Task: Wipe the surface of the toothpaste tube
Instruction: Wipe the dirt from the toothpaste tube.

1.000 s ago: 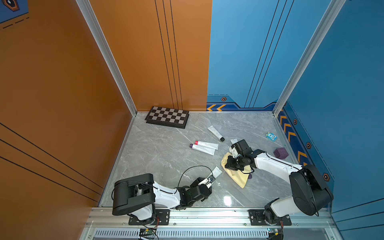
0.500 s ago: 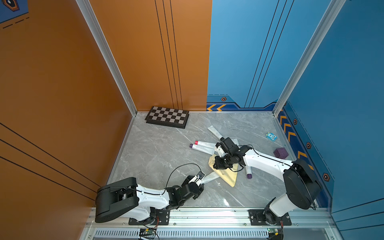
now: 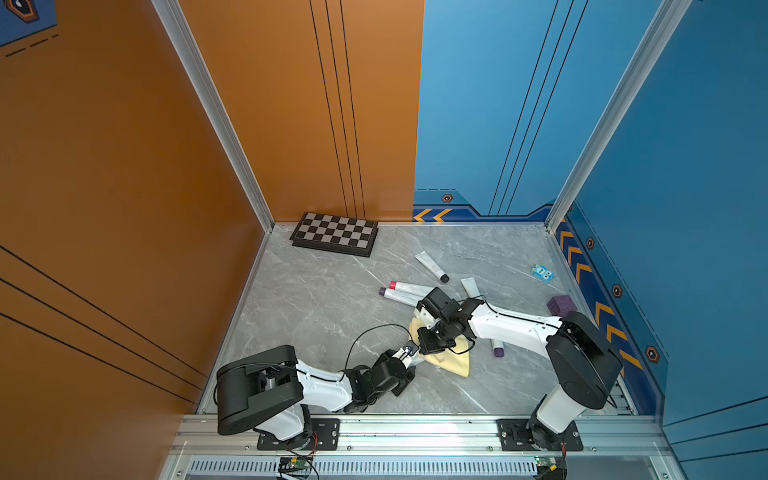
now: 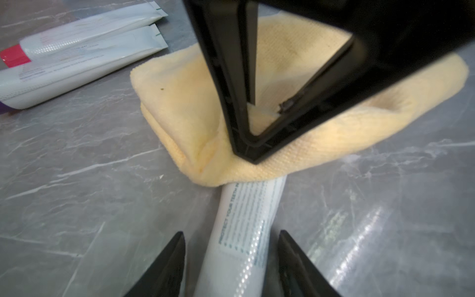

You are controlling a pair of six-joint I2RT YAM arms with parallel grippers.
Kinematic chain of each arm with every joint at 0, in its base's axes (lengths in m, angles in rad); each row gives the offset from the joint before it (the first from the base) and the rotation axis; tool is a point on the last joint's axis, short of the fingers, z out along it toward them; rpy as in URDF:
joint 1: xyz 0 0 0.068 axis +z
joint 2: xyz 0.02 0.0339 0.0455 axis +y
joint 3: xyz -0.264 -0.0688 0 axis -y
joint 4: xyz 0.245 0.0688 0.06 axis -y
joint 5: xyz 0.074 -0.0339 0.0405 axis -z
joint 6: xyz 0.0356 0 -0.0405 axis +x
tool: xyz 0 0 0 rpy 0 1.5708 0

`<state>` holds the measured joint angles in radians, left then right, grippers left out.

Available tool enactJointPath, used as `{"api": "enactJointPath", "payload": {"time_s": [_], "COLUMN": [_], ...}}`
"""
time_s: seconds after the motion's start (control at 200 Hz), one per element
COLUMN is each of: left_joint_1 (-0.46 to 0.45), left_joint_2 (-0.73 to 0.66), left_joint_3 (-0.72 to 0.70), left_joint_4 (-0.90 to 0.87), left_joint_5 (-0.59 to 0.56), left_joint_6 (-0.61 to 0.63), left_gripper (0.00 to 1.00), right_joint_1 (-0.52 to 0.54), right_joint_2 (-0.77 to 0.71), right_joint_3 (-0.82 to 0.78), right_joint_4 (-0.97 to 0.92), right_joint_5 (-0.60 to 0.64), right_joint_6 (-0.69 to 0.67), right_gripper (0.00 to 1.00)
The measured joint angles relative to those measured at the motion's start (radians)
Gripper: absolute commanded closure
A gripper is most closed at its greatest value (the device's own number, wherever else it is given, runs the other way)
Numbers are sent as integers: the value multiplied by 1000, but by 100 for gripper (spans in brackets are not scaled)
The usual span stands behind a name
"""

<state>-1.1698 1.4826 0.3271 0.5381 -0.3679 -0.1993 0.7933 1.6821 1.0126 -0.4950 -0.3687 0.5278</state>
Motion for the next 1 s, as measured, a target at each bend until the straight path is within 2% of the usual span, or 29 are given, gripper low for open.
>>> {"api": "enactJointPath", "payload": {"time_s": [0.135,0.27,0.505,0.676,0.996], "left_joint_1": [10,19,24,26,26], "left_joint_2": [9,18,21,34,36], "left_joint_3": [-1,-6,-11,-11,-14], "left_joint_4": [15,37,55,77,85], "left_joint_5": [21,35,47,48,48], "left_joint_6": [-5,-18,-22,-19,-18], "left_gripper": [64,70,71,70,71], "right_joint_1": [3,2,-16,-69,-52], "right_joint_2": [12,36,55,68,105], "right_joint_3": [4,28,48,49,58], "right_joint_4": [-2,-19,-28,-10,27], "right_joint_5": [2,22,37,-34,-127], "right_joint_6": [-1,-8,-8,-6,-8], "right_gripper": [100,100,100,100,100]}}
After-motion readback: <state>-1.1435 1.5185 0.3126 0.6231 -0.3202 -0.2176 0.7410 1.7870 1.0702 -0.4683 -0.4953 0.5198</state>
